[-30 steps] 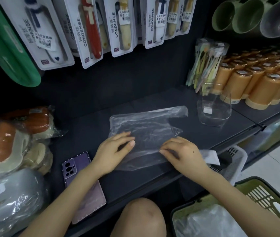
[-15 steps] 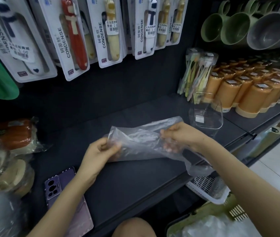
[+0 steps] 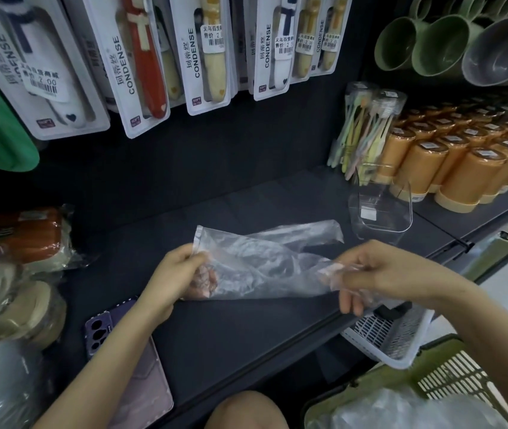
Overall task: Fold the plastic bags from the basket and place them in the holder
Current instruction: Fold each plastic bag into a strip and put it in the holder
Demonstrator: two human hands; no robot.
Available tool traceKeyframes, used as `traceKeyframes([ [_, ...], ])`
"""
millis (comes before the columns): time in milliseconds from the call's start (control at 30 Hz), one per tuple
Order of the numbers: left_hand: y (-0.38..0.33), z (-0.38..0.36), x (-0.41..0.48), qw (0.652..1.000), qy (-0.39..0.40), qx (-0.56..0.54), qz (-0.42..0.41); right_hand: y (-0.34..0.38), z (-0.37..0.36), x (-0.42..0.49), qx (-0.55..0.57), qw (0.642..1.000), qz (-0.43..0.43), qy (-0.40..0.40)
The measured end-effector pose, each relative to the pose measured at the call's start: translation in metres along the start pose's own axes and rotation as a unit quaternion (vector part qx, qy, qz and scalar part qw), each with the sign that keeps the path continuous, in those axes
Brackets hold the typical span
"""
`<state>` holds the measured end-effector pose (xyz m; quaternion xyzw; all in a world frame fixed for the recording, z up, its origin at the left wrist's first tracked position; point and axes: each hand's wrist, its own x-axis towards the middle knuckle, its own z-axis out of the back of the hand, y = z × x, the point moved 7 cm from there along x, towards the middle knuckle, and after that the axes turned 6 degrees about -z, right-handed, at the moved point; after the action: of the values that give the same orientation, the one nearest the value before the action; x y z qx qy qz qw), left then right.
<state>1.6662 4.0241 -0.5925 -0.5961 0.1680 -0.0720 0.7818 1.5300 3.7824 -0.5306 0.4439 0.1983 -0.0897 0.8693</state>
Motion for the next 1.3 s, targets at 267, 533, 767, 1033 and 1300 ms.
traceKeyframes([
  [267,0.006,0.002,-0.001,0.999,-0.033,-0.009,0.025,-0.007,0.024,0.037,-0.073,0.988,0.002,-0.138],
  [533,0.012,0.010,0.001,0.995,-0.092,0.016,0.027,-0.024,0.020,0.087,-0.014,0.986,-0.040,-0.163],
  [767,0.013,0.010,-0.005,0.995,-0.100,0.001,0.022,-0.011,0.044,0.091,-0.143,0.950,-0.028,-0.275],
  [1033,0.013,0.012,-0.008,0.994,-0.107,-0.014,0.019,-0.005,0.032,0.126,-0.100,0.968,0.004,-0.230],
  [1300,0.009,0.008,-0.010,0.997,-0.069,0.022,0.004,-0.038,0.033,0.093,-0.121,0.974,-0.078,-0.175],
])
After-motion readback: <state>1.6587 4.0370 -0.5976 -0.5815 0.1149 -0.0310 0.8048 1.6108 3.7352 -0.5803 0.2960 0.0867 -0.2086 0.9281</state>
